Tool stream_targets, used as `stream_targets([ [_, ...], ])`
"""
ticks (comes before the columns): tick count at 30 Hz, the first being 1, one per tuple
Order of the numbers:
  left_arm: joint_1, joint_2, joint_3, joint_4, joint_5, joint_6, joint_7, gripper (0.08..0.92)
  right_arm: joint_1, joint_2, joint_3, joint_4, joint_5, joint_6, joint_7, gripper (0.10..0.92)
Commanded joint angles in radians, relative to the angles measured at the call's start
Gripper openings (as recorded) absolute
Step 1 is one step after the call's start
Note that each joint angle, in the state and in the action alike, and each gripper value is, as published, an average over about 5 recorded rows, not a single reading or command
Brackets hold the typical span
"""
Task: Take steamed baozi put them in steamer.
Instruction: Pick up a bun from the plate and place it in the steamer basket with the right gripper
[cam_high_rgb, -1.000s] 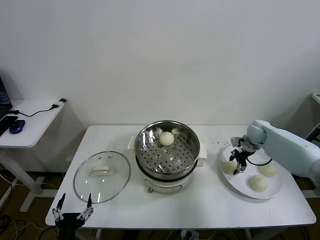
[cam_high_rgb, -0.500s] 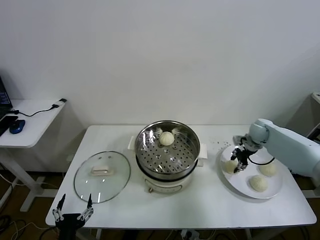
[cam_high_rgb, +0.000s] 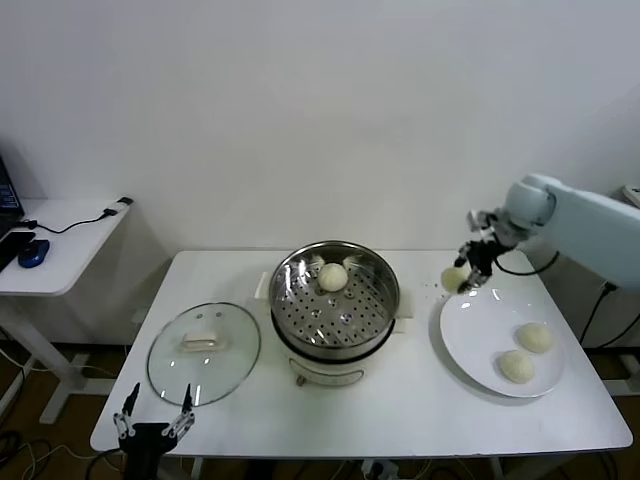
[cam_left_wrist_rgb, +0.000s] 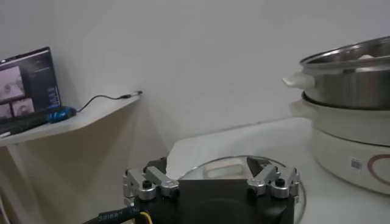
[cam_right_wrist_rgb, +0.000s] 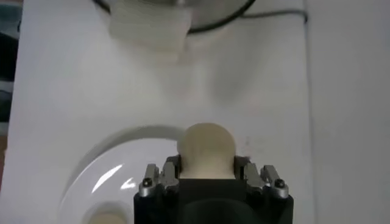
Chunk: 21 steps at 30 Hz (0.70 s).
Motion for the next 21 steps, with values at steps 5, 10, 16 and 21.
stream_targets([
  [5, -0.002, -0.001, 0.006, 0.013, 0.006, -0.004, 0.001, 0.823, 0.233, 0.288, -0.178, 0.051, 0.363, -0.071, 0.049, 0.576],
  [10, -0.011, -0.006, 0.009, 0.022, 0.012, -0.004, 0.001, 0.823, 0.175, 0.4, -0.159, 0.061, 0.394, -0.096, 0.091, 0.577],
  [16, -0.015, -0.008, 0.003, 0.028, 0.016, -0.009, 0.003, 0.823, 0.082, 0.502, -0.15, 0.017, 0.398, -0.107, 0.128, 0.577],
  [21, -0.008, -0.003, -0.008, 0.029, -0.001, -0.013, 0.003, 0.823, -0.004, 0.553, -0.14, -0.042, 0.387, -0.111, 0.146, 0.577],
])
